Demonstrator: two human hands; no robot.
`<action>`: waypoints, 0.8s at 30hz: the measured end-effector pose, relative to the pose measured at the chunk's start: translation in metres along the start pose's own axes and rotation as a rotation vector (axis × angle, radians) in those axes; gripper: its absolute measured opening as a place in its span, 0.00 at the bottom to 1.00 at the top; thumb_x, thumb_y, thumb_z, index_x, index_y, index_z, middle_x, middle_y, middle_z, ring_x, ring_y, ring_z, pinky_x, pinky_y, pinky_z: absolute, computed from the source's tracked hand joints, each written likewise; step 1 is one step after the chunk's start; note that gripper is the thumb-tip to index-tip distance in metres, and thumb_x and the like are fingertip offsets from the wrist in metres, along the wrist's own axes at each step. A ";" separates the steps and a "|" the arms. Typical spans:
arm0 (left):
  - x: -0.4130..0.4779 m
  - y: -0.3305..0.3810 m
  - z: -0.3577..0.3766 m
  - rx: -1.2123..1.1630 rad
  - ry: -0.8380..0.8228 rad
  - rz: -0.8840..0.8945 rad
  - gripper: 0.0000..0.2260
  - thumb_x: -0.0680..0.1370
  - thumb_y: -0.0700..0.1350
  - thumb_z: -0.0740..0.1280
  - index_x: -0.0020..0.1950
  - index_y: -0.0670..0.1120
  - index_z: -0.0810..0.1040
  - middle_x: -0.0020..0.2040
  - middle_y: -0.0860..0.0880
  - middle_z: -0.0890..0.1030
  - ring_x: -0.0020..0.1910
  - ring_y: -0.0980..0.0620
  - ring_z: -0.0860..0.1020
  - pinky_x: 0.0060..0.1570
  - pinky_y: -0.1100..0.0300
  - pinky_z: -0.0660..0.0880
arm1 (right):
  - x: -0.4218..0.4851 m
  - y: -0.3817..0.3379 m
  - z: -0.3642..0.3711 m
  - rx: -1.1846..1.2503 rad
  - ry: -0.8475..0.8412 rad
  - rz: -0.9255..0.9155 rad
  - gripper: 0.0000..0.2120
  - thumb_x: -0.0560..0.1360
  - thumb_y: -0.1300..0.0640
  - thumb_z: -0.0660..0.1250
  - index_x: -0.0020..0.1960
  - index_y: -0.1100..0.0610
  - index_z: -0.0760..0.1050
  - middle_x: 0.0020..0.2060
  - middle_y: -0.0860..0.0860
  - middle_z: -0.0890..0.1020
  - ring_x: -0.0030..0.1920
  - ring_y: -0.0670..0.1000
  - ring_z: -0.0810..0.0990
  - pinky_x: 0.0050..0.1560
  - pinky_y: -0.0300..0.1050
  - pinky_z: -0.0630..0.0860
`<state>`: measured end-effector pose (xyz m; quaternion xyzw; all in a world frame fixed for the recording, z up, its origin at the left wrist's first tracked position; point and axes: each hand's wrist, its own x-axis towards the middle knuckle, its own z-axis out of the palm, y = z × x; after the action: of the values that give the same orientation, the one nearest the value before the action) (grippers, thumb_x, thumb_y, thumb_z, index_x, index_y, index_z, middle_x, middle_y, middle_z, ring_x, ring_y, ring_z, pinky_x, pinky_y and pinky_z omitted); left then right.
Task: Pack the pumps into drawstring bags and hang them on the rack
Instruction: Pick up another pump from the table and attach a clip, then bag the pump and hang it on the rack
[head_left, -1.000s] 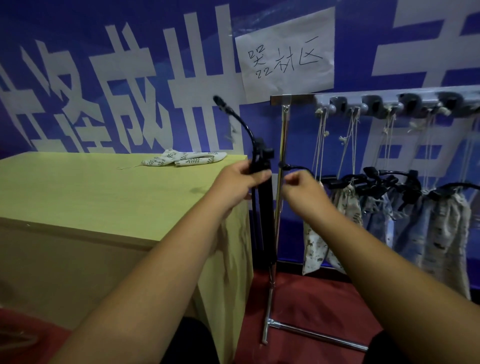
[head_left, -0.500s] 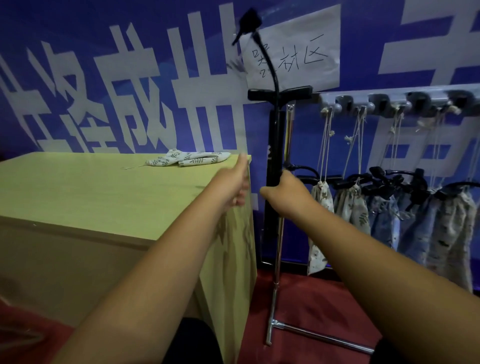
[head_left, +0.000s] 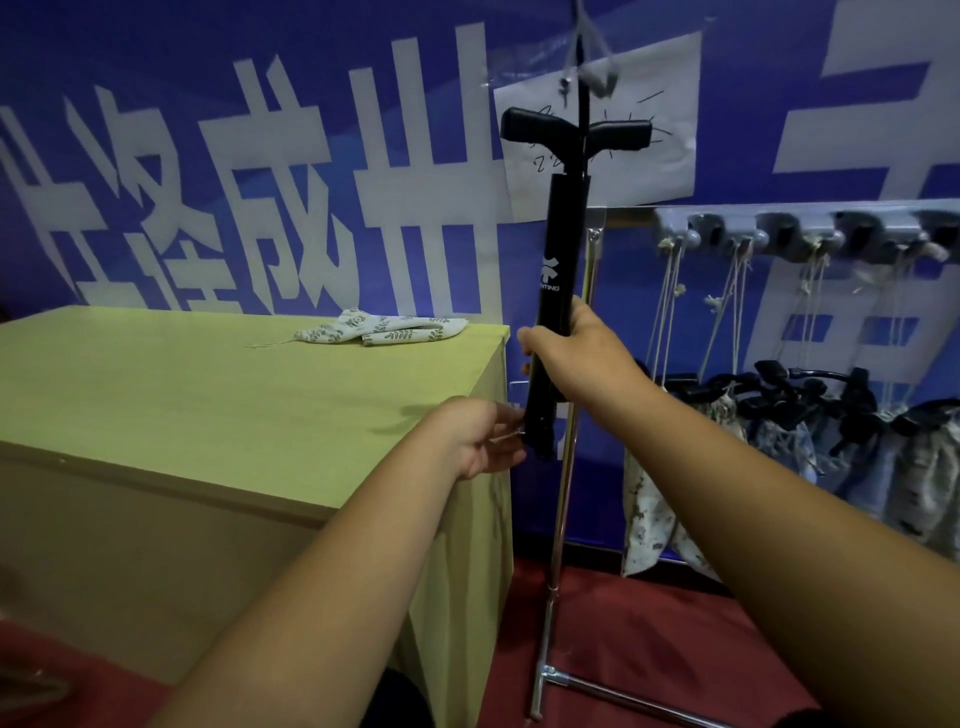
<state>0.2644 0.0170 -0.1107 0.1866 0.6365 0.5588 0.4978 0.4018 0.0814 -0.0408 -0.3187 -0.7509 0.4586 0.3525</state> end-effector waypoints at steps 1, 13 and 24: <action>0.000 0.003 0.000 -0.001 0.025 0.056 0.12 0.84 0.35 0.62 0.63 0.42 0.81 0.54 0.44 0.86 0.47 0.44 0.84 0.42 0.51 0.84 | 0.003 0.000 0.002 -0.014 -0.001 -0.016 0.12 0.82 0.48 0.70 0.64 0.45 0.74 0.51 0.46 0.84 0.52 0.50 0.85 0.48 0.50 0.82; 0.015 0.043 -0.031 0.016 0.165 0.313 0.12 0.81 0.30 0.66 0.53 0.43 0.86 0.47 0.43 0.88 0.43 0.39 0.86 0.56 0.45 0.84 | 0.059 -0.006 0.028 -0.106 -0.067 0.000 0.14 0.83 0.45 0.68 0.66 0.46 0.72 0.53 0.46 0.80 0.53 0.48 0.80 0.46 0.46 0.75; 0.144 0.105 -0.100 1.149 0.470 0.300 0.17 0.83 0.45 0.64 0.70 0.56 0.80 0.76 0.50 0.72 0.75 0.46 0.72 0.72 0.55 0.70 | 0.124 0.021 0.042 -0.156 -0.116 0.061 0.17 0.85 0.48 0.66 0.72 0.45 0.68 0.53 0.50 0.82 0.52 0.52 0.82 0.57 0.57 0.82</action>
<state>0.0839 0.1104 -0.0895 0.3834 0.8938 0.2178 0.0818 0.3024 0.1686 -0.0447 -0.3409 -0.7935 0.4268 0.2684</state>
